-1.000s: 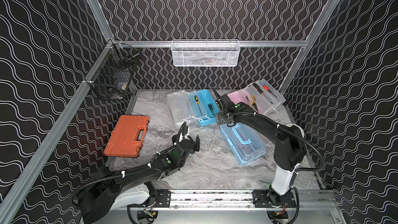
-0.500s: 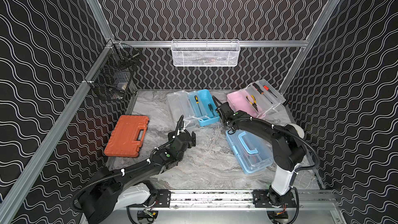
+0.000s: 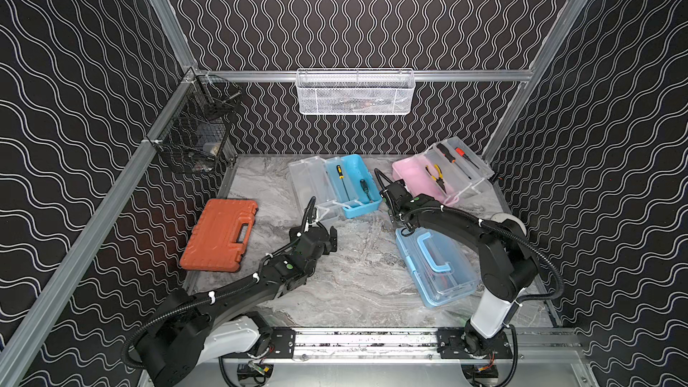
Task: Close toolboxes
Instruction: Move the toolbox to the center of the board, then close the toolbox lid.
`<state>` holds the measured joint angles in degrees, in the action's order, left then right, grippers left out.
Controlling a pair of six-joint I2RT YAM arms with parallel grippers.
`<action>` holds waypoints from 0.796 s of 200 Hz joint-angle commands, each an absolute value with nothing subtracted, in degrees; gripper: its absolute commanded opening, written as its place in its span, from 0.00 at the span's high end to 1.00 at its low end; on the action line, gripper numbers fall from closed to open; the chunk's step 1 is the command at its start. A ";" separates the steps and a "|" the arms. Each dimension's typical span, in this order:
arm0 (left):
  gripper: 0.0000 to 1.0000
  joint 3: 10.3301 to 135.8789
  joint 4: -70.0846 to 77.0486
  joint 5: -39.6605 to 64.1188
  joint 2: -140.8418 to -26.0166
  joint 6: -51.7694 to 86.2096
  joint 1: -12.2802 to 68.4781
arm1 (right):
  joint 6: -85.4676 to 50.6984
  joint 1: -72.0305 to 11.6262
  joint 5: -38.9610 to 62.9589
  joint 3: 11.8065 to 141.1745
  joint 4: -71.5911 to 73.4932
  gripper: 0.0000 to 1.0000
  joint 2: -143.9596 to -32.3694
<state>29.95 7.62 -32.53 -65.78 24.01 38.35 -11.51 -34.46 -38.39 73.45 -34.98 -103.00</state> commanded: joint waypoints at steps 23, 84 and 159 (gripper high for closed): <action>0.01 30.14 7.21 -32.15 -65.39 23.91 37.63 | -9.36 -34.71 -33.18 77.34 -36.87 0.01 -100.56; 0.01 31.21 4.48 -32.89 -65.45 25.28 35.97 | -10.47 -37.25 -18.38 82.54 -35.15 0.01 -97.34; 0.01 33.62 -4.76 -33.39 -62.58 29.33 30.27 | -15.03 -39.02 -5.80 88.40 -28.98 0.03 -104.88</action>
